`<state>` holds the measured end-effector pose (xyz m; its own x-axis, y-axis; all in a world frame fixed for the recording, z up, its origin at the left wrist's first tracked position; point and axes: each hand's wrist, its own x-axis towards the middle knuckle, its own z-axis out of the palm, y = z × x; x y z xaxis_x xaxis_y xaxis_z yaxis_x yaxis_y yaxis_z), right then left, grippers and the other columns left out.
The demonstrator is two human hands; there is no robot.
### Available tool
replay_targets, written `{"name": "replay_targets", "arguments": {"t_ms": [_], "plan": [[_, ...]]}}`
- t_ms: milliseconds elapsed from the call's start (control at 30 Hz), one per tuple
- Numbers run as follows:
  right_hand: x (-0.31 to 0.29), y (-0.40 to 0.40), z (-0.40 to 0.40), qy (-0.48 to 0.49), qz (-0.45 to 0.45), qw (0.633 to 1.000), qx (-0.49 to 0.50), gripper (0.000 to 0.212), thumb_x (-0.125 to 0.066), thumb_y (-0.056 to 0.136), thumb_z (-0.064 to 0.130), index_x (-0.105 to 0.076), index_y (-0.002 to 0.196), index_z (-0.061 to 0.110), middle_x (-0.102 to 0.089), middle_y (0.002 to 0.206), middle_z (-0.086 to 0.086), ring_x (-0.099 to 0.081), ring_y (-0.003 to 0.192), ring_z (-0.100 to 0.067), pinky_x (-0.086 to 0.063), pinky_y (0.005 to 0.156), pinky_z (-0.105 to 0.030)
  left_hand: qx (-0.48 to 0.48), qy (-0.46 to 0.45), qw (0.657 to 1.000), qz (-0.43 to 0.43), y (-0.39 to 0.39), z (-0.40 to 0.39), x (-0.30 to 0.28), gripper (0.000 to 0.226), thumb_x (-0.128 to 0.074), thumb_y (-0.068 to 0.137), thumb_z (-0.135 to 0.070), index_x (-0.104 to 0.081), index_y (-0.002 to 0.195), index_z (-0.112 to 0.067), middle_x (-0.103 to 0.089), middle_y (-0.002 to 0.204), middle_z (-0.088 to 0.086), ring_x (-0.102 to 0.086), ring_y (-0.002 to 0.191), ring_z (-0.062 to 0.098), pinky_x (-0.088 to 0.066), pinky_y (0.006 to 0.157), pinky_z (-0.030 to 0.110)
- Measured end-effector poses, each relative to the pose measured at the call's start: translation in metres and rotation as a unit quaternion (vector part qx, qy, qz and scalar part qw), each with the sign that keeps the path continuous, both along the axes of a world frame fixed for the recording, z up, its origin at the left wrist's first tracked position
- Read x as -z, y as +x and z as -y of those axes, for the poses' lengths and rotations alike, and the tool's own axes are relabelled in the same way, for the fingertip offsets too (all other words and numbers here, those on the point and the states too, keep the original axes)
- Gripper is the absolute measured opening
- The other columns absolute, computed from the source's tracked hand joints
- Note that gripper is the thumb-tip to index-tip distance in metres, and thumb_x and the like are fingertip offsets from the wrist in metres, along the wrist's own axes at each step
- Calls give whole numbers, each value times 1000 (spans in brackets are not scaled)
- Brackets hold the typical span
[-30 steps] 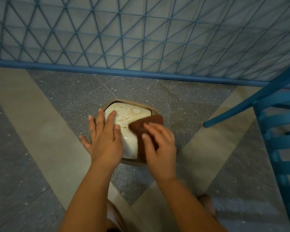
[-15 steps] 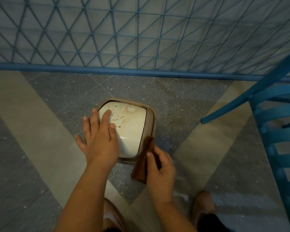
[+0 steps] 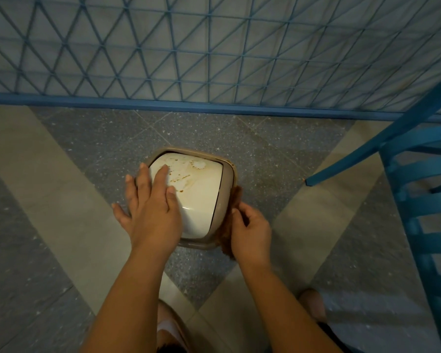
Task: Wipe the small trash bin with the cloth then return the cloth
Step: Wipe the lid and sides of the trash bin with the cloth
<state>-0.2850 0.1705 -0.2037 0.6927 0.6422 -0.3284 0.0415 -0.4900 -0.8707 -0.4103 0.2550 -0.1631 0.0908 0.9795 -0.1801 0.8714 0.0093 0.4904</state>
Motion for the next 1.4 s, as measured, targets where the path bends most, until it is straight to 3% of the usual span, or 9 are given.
{"name": "replay_targets", "arguments": {"t_ms": [167,300,500,600,767,900,1067,1233,1400], "plan": [[12,3,48,-53,51,994,-83,26,-59,89,10,-71,108,23,-62,97,1,-59,82,-4,-43,75,-6,7,-5,1000,-20,0,-2,-5,45,-24,99,-37,-24,144,-45,1,160,-12,10,147,15,8,113,56],[17,8,64,-58,-55,996,27,40,-51,93,17,-65,104,53,-69,101,0,-68,85,-21,-58,80,-42,18,-4,999,-39,-2,-4,-10,46,-24,100,-40,-24,145,-45,4,160,-10,14,146,17,13,112,58],[9,-26,49,31,-159,975,152,20,-61,90,14,-69,104,27,-72,98,3,-67,88,-10,-55,76,-20,125,22,991,-41,9,1,-22,54,-27,91,-64,-23,143,-51,7,160,-12,23,144,15,27,105,49],[17,-50,34,40,-179,969,164,28,-67,87,18,-63,113,27,-69,108,2,-66,98,-13,-55,86,-31,157,5,984,-78,14,8,-13,63,-31,85,-72,-21,144,-52,7,160,-13,22,144,17,24,107,54],[20,-72,31,55,-175,955,231,21,-65,88,13,-58,94,32,-68,93,1,-67,87,-17,-55,78,-32,148,9,986,-81,13,8,-8,64,-33,84,-73,-20,143,-52,6,160,-14,23,144,17,24,107,55],[25,-72,42,44,-55,984,163,27,-62,88,10,-64,100,35,-64,102,7,-62,98,-12,-51,90,-32,145,7,986,-79,15,8,-8,63,-34,84,-72,-20,143,-53,6,160,-14,24,144,17,23,106,55],[19,-60,58,-7,49,999,9,34,-58,93,24,-57,120,44,-52,99,16,-58,90,0,-43,79,-8,141,7,988,-68,15,8,-7,63,-36,84,-72,-22,143,-52,4,160,-14,23,144,17,24,106,55],[11,-58,50,-27,-73,995,59,9,-67,85,30,-74,91,30,-72,81,10,-67,77,-4,-57,76,-32,140,7,988,-70,16,8,-7,63,-35,84,-71,-21,143,-52,4,160,-14,23,144,17,22,107,56],[8,-57,44,-27,-102,991,79,11,-69,83,25,-73,76,33,-73,74,11,-68,71,-3,-57,71,-29,137,8,988,-65,16,8,-6,62,-35,84,-71,-22,142,-53,4,159,-14,23,144,17,22,107,56]]}}
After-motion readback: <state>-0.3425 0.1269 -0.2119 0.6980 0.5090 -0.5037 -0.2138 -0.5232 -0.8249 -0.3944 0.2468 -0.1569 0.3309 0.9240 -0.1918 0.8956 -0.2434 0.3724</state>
